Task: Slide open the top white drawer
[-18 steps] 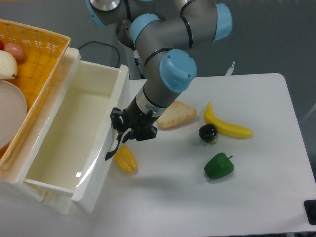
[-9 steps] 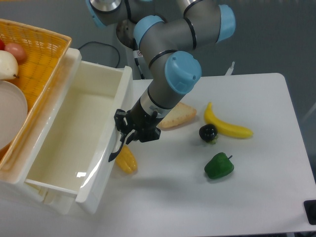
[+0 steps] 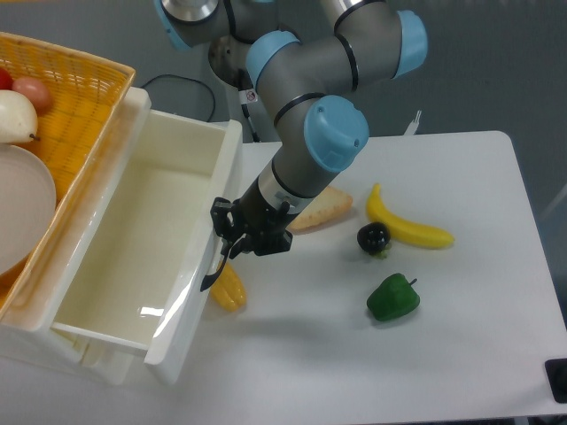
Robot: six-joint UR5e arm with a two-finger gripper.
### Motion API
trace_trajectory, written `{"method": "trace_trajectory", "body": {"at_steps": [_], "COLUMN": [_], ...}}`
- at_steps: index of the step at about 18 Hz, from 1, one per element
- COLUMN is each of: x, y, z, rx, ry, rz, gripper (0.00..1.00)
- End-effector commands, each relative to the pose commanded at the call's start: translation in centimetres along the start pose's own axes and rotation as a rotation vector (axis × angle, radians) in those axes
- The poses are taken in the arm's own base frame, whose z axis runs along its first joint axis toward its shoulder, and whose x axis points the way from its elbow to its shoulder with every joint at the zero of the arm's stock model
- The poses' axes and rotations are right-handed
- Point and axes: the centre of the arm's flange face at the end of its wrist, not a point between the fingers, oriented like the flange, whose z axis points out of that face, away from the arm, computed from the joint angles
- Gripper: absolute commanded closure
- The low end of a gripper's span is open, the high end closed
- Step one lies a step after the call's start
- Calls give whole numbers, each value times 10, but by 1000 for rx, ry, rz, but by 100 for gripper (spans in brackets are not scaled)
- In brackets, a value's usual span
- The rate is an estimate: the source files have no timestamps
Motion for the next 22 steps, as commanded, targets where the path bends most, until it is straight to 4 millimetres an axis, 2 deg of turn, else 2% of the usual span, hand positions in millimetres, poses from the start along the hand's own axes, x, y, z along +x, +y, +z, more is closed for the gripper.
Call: {"method": "trace_trajectory", "body": {"at_steps": [5, 12, 13, 17, 21, 22], "x": [2, -6, -7, -12, -16, -19], "y": [-1, -1, -1, 1, 2, 2], "z": [-5, -11, -12, -17, -28, -33], "rx": [7, 21, 23, 43, 63, 71], "ry": [-7, -14, -13, -4, -10, -17], "rz": [4, -2, -3, 10, 7, 7], "gripper": [79, 78, 75, 51, 39, 28]}}
